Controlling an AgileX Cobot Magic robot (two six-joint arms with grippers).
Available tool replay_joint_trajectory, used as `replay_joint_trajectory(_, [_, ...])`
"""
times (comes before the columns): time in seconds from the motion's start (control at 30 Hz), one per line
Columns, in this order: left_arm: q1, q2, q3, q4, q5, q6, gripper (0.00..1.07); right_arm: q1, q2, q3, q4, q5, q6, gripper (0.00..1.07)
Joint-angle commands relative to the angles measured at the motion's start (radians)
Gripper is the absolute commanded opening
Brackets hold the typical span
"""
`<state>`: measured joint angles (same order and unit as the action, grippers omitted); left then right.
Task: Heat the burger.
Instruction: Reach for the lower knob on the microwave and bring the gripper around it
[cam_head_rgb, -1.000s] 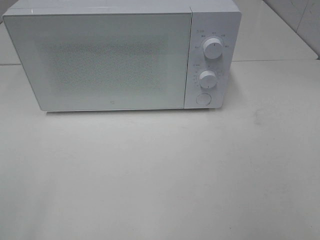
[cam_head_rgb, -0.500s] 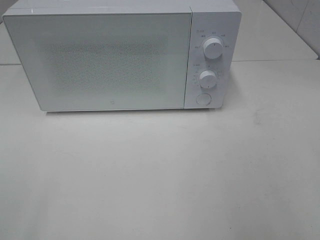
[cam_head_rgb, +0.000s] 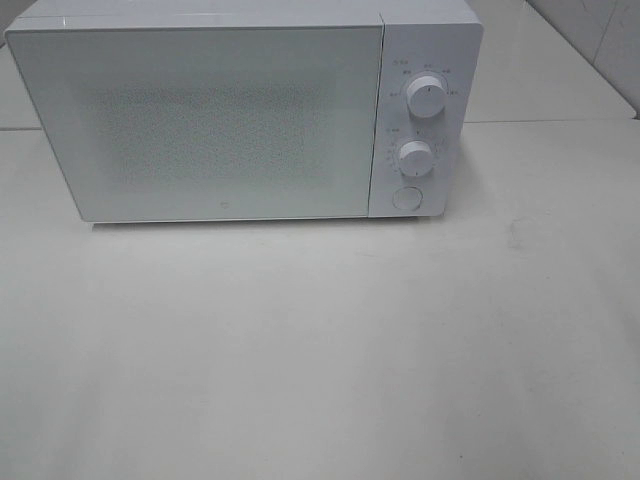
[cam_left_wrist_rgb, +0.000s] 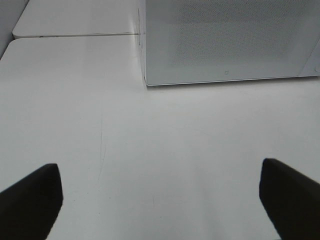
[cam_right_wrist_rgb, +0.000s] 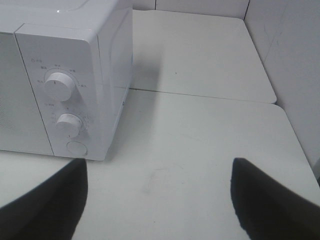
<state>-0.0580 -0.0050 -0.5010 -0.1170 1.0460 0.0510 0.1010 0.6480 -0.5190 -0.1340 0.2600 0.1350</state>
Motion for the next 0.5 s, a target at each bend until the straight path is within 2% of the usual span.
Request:
replay_joint_trajectory(0.03, [0.002, -0.024, 0.001, -0.002, -0.007, 0.004, 1.01, -0.003, 0.077, 0.003, 0.000, -0.101, 0.010, 0.75])
replay_joint_trajectory(0.5, [0.002, -0.024, 0.001, 0.000, -0.007, 0.004, 1.01, -0.003, 0.301, 0.003, -0.001, -0.368, 0.077, 0.75])
